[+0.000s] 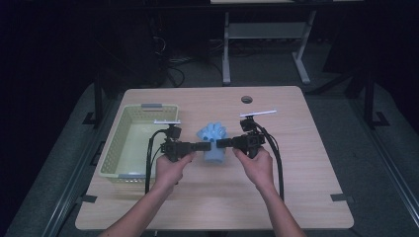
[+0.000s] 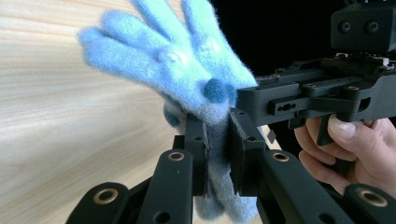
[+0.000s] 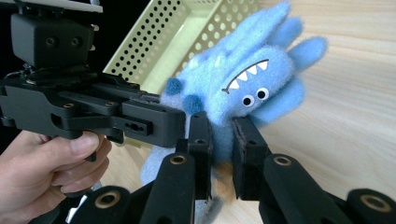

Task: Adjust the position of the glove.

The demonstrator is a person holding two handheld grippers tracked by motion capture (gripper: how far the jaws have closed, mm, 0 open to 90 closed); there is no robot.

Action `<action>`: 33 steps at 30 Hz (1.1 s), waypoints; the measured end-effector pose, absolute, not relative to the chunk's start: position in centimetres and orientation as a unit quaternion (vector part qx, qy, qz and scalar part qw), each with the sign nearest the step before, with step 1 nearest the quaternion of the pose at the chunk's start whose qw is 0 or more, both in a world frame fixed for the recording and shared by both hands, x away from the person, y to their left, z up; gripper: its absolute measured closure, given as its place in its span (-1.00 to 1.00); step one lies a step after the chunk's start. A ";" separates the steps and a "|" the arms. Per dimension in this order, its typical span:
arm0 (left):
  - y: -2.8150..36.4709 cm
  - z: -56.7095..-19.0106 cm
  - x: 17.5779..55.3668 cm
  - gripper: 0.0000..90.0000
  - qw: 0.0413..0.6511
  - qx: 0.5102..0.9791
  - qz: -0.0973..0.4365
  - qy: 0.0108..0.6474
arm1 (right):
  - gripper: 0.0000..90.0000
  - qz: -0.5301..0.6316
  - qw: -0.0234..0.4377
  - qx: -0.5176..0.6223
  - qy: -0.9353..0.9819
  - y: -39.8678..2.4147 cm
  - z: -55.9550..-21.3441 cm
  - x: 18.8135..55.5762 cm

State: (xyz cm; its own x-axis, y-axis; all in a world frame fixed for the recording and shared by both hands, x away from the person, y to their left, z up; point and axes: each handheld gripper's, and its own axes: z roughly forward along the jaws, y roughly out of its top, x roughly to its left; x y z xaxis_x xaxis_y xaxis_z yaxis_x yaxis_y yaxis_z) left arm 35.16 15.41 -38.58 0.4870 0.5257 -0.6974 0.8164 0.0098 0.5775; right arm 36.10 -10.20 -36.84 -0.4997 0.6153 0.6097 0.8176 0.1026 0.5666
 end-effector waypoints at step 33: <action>21.9 -36.3 35.4 0.75 0.530 0.676 -0.107 0.500 | 0.77 -0.463 0.125 -0.449 -0.753 -3.4 -34.5 38.5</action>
State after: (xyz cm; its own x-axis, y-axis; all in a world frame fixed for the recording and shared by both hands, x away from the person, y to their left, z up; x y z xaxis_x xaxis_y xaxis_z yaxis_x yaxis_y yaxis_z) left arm 35.37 21.95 -36.26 0.4767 0.5637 -0.6745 0.7897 0.0624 0.6103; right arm 38.47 -3.39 -34.54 -0.5647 0.5610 0.6054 0.7933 0.1667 0.5856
